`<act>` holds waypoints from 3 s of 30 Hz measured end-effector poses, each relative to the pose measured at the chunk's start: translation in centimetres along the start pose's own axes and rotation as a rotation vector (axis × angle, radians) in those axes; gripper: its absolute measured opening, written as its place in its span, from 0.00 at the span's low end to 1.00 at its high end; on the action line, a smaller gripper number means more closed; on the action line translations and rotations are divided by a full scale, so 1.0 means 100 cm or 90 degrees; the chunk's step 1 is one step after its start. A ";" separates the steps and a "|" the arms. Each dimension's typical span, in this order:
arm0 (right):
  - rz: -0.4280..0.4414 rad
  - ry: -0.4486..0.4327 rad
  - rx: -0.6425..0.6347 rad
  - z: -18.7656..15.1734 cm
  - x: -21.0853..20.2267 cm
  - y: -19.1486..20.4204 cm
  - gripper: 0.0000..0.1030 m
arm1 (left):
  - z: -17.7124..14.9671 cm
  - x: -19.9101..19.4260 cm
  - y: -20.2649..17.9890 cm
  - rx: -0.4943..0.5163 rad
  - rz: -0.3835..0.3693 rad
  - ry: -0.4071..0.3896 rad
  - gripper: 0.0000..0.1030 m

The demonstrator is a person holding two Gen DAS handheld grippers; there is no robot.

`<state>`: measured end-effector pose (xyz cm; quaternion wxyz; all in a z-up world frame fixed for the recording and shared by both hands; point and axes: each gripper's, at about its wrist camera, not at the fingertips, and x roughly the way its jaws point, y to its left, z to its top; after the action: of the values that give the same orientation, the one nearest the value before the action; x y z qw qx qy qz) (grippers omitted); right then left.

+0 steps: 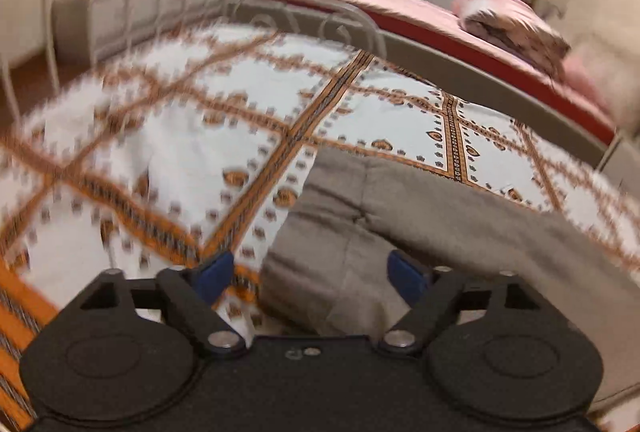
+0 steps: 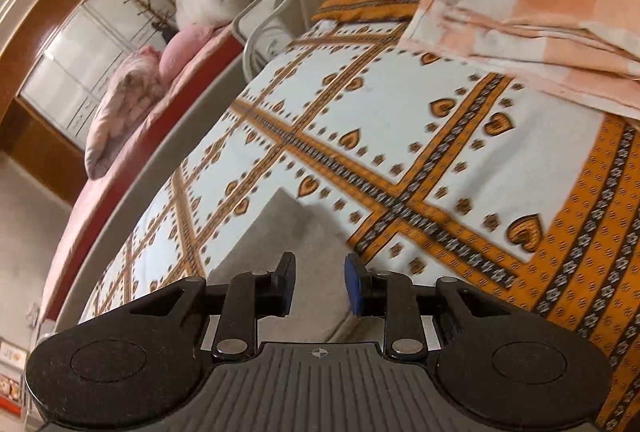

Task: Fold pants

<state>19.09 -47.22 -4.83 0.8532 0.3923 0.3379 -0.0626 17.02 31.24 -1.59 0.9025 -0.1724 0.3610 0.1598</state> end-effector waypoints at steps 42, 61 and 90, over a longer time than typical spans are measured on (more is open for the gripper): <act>0.021 0.012 -0.045 -0.007 0.019 0.029 0.43 | 0.006 -0.021 -0.018 0.023 0.076 -0.125 0.54; -0.007 0.003 -0.106 -0.011 0.017 0.038 0.43 | -0.004 0.023 -0.093 0.217 0.049 -0.048 0.85; 0.053 0.104 0.067 -0.014 0.036 -0.025 0.47 | -0.018 0.038 -0.130 0.272 0.004 0.020 0.92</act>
<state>20.20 -47.40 -9.30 0.8027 0.4545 0.3860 -0.0123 23.93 19.51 -2.95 0.9124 0.0214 0.4009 0.0795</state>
